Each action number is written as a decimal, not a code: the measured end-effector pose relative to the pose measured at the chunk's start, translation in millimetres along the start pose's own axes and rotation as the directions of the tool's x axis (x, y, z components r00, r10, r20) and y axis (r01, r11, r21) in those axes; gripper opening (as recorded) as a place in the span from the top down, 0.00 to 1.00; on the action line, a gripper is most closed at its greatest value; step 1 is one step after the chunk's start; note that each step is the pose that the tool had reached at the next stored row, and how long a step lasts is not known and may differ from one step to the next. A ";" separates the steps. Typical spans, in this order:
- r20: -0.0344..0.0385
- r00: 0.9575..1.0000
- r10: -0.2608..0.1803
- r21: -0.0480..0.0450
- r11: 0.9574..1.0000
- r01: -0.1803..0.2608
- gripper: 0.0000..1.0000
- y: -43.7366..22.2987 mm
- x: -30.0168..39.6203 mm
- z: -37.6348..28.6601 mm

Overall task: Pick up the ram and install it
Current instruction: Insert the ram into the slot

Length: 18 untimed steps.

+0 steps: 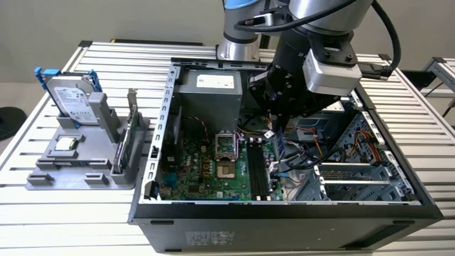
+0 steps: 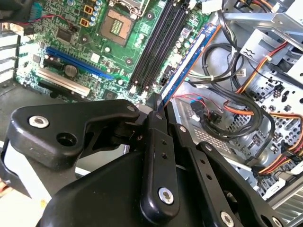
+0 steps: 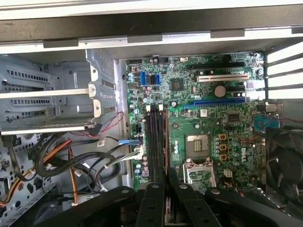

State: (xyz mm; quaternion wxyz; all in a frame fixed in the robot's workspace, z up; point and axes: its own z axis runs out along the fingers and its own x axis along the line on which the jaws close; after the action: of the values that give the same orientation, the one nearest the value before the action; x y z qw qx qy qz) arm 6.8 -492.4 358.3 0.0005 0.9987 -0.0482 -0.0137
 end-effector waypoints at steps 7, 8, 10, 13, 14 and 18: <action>0.000 1.000 -0.025 -0.001 1.000 0.025 1.00 -0.5 4.6 5.3; 0.000 1.000 -0.029 -0.001 1.000 0.029 1.00 -0.5 5.4 5.8; 0.000 0.999 -0.036 -0.002 0.999 0.036 1.00 -0.7 6.9 7.0; 0.000 0.999 -0.044 -0.002 0.999 0.044 1.00 -0.8 8.1 8.3; 0.000 0.999 -0.044 -0.002 0.999 0.044 1.00 -0.8 8.3 8.4; 0.000 0.999 -0.045 -0.002 0.999 0.045 1.00 -0.8 8.4 8.7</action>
State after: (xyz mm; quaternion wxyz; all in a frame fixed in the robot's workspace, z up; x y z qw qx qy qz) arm 15.0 -492.4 349.4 0.0011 0.9996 -0.0259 -0.0137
